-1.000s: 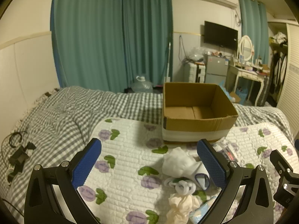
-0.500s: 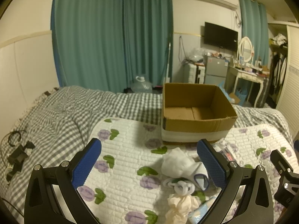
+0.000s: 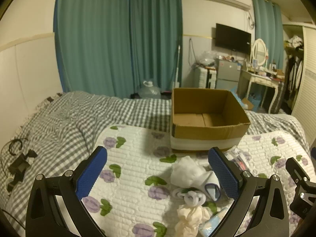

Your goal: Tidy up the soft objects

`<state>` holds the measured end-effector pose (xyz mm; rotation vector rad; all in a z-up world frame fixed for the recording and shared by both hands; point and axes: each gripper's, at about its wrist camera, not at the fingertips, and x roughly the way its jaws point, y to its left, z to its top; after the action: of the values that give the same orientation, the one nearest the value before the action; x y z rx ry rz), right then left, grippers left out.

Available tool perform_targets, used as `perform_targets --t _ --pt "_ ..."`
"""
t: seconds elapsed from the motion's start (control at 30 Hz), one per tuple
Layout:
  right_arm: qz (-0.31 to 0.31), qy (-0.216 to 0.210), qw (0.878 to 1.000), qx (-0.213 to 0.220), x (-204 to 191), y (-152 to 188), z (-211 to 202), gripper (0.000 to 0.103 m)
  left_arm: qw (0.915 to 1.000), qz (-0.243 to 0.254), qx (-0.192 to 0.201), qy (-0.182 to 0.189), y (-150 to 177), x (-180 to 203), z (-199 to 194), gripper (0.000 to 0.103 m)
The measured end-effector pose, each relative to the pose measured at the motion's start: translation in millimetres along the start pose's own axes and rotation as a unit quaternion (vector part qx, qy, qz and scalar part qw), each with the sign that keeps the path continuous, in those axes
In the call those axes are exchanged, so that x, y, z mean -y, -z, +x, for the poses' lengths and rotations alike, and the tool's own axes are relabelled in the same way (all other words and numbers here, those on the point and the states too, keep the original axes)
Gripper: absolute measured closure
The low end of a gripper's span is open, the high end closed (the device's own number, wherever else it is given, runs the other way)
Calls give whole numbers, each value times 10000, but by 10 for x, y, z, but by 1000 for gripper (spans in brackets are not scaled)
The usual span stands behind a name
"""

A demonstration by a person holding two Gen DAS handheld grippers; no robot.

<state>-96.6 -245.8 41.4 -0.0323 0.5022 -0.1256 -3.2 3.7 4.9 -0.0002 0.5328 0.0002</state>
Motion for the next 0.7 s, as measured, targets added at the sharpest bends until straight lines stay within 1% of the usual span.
perform_targets --t 0.33,0.7 --pt "31 -20 10000 -9 14 6 5 0 10000 -1 -1 0 3 0 -5 0" --pt "32 -22 10000 1 16 10 5 0 9999 -64 -58 90 20 -6 15 0"
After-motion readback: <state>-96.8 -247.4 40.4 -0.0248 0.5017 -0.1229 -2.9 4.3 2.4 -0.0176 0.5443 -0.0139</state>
